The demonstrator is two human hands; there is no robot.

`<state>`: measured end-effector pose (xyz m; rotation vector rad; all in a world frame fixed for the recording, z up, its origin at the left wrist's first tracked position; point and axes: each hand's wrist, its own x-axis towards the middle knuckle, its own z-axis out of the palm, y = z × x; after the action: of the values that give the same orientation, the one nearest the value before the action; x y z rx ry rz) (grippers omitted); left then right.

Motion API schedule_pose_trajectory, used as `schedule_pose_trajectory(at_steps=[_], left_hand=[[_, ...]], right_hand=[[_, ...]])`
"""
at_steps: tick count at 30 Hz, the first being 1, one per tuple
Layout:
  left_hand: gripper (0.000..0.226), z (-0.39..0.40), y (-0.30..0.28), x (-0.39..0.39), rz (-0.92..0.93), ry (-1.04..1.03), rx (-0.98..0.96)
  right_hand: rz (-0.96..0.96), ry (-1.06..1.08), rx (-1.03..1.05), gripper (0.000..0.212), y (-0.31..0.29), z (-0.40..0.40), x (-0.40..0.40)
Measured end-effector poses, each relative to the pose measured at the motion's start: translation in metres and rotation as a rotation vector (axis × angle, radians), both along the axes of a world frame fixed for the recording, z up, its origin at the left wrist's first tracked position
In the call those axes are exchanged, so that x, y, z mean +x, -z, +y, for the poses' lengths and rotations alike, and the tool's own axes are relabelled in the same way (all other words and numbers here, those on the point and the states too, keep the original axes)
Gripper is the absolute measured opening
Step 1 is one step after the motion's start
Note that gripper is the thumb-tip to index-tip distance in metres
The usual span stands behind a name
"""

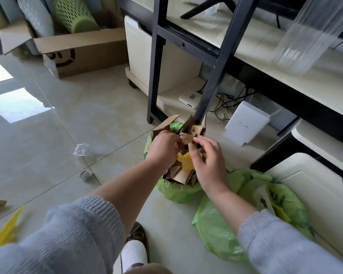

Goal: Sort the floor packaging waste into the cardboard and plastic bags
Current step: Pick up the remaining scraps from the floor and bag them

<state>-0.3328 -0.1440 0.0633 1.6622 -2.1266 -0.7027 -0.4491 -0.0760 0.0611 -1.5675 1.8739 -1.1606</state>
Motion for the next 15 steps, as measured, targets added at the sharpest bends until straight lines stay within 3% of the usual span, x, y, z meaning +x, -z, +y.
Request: schedule_pose_trajectory(at_steps=[2,4,7,10,12,15], left_hand=[[0.024,-0.005,0.003,-0.005,0.020,-0.051,0.059],[0.026,-0.009,0.007,-0.009,0.038,-0.053,0.087],[0.030,-0.011,0.009,-0.007,0.011,-0.017,0.060],[0.034,-0.011,0.010,0.002,-0.215,0.040,-0.020],[0.033,-0.008,0.011,0.006,-0.364,0.083,-0.056],[0.031,-0.006,0.010,0.007,-0.414,0.102,-0.063]], right_hand=[[0.196,-0.117,-0.007,0.060,0.011,0.009,-0.004],[0.347,-0.163,0.056,0.050,0.024,0.010,-0.010],[0.258,-0.089,0.103,0.013,0.021,0.006,-0.014],[0.136,0.027,0.085,0.004,0.008,0.001,-0.020],[0.156,-0.030,0.099,0.009,0.002,0.002,-0.026],[0.520,-0.324,0.145,0.051,0.005,0.009,-0.028]])
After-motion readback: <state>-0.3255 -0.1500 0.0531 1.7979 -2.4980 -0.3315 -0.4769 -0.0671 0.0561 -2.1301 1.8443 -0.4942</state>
